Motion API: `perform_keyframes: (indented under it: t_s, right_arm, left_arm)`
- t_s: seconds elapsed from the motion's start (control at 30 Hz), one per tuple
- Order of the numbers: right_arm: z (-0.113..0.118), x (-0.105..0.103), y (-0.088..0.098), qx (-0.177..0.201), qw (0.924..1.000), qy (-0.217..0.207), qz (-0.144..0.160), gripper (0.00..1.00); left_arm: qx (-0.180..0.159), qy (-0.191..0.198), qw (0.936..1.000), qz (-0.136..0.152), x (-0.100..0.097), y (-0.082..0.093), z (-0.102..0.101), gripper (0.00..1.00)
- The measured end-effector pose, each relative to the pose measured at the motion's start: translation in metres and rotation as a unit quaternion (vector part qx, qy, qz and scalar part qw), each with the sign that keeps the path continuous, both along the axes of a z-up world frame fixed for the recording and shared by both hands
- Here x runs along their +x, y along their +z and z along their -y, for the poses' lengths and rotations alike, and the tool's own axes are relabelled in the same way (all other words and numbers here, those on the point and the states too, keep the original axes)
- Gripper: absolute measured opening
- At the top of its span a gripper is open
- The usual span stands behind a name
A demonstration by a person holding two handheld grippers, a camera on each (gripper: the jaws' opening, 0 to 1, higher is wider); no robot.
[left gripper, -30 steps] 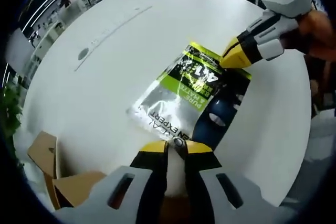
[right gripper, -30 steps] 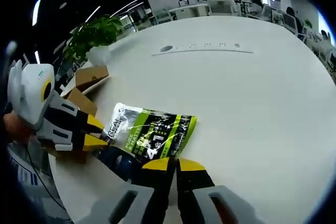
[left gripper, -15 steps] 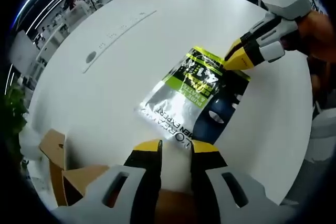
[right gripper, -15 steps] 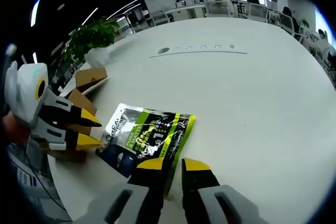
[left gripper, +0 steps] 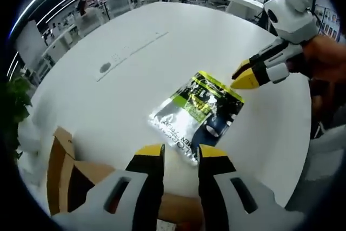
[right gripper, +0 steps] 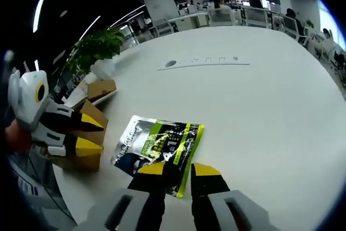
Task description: Operate the shoe box by opening the lid, removing the specified soft item, and placing it in the target area until the item is outside and the box remains undamaged.
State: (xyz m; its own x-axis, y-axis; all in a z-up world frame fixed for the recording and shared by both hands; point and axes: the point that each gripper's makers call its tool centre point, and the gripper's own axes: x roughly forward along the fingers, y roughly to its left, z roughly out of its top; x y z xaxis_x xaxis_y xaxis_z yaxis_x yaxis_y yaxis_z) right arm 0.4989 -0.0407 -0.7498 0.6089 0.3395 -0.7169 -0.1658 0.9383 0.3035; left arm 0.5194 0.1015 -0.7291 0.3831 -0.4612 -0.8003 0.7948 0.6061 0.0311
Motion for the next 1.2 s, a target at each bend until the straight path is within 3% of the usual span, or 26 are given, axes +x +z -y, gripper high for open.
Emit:
perform_keyframes:
  t_s: [0.17, 0.33, 0.47, 0.8, 0.93, 1.2]
  right_arm:
    - [-0.006, -0.005, 0.011, 0.004, 0.9999, 0.000, 0.013, 0.14]
    - [-0.015, -0.011, 0.022, 0.016, 0.9993, -0.006, 0.032, 0.14]
    - [-0.025, -0.021, 0.025, 0.021, 0.9991, -0.003, 0.037, 0.14]
    - [-0.049, -0.038, 0.031, 0.044, 0.9971, -0.002, 0.062, 0.15]
    - [-0.064, -0.045, 0.039, 0.066, 0.9949, 0.005, 0.076, 0.15]
    - [-0.084, -0.056, 0.050, 0.084, 0.9920, 0.008, 0.093, 0.18]
  left_arm:
    - [-0.062, 0.041, 0.9970, -0.021, -0.006, 0.016, -0.002, 0.22]
    - [-0.085, 0.052, 0.9950, -0.012, -0.012, 0.030, -0.012, 0.22]
    - [-0.117, 0.082, 0.9897, -0.005, -0.015, 0.044, -0.026, 0.22]
    - [-0.151, 0.131, 0.9798, 0.011, -0.028, 0.063, -0.065, 0.21]
    - [-0.177, 0.130, 0.9755, 0.007, -0.042, 0.070, -0.068, 0.21]
    - [-0.188, 0.135, 0.9725, 0.019, -0.067, 0.075, -0.088, 0.21]
